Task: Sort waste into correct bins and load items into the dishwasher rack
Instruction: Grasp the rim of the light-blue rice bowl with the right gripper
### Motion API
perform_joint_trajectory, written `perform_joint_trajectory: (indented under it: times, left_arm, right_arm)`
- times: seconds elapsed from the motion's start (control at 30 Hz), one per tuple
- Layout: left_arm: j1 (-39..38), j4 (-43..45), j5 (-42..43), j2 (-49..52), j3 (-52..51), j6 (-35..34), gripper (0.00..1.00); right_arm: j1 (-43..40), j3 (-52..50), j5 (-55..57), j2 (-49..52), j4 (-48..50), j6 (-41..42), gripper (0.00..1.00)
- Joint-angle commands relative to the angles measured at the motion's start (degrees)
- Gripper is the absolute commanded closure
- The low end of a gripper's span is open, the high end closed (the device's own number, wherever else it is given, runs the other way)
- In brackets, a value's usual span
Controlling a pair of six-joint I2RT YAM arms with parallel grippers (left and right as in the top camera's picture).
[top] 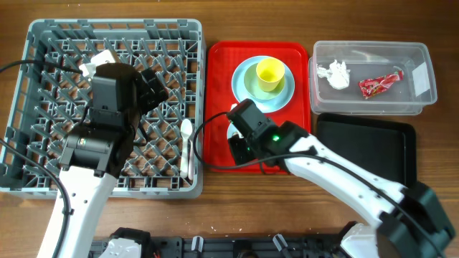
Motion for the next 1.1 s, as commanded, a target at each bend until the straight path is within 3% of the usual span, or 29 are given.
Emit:
perform_joint_trajectory:
  times: [0.0, 0.1, 0.3, 0.4, 0.5, 0.53, 0.57, 0.63, 0.8, 1.07]
  left_arm:
    - [0.33, 0.11, -0.55, -0.04, 0.39, 0.24, 0.0]
    - [0.33, 0.11, -0.55, -0.04, 0.37, 0.24, 0.0]
    - [0.33, 0.11, -0.55, -0.04, 0.37, 0.26, 0.0]
    - [0.33, 0.11, -0.55, -0.04, 0.37, 0.24, 0.0]
    - [0.33, 0.11, -0.55, -0.04, 0.37, 0.24, 0.0]
    - [0.33, 0.13, -0.55, -0.04, 0.37, 0.24, 0.0]
    - [0.33, 0.11, -0.55, -0.04, 0.37, 0.24, 0.0]
    - [0.33, 0.11, -0.55, -0.04, 0.37, 0.24, 0.0]
    - [0.33, 0.11, -0.55, -0.04, 0.37, 0.26, 0.0]
    - [0.33, 0.11, -0.55, -0.04, 0.37, 0.26, 0.0]
  right_arm:
    - [-2.49, -0.24, 7.5, 7.91, 1.29, 3.45, 0.87]
    - [-6.97, -0.24, 12.59, 8.98, -4.39, 8.83, 0.88]
    - [-18.58, -0.24, 17.75, 8.98, -15.23, 8.76, 0.86]
    - [-20.06, 0.2, 12.04, 8.15, -13.4, 0.68, 0.82]
    - [-20.06, 4.87, 4.66, 3.28, -16.48, -1.84, 0.8]
    - [-20.06, 6.38, -1.29, 0.37, -17.51, -4.11, 0.76]
    - [-20.06, 6.64, -7.13, -2.58, -17.79, -7.67, 0.67]
    - [-20.06, 6.6, -8.83, -5.79, -20.2, -10.75, 0.35]
    - [-18.49, -1.16, -9.14, -4.5, -12.9, -10.58, 0.37]
    - [-13.51, -15.21, -5.99, -3.98, 5.11, -5.95, 0.56]
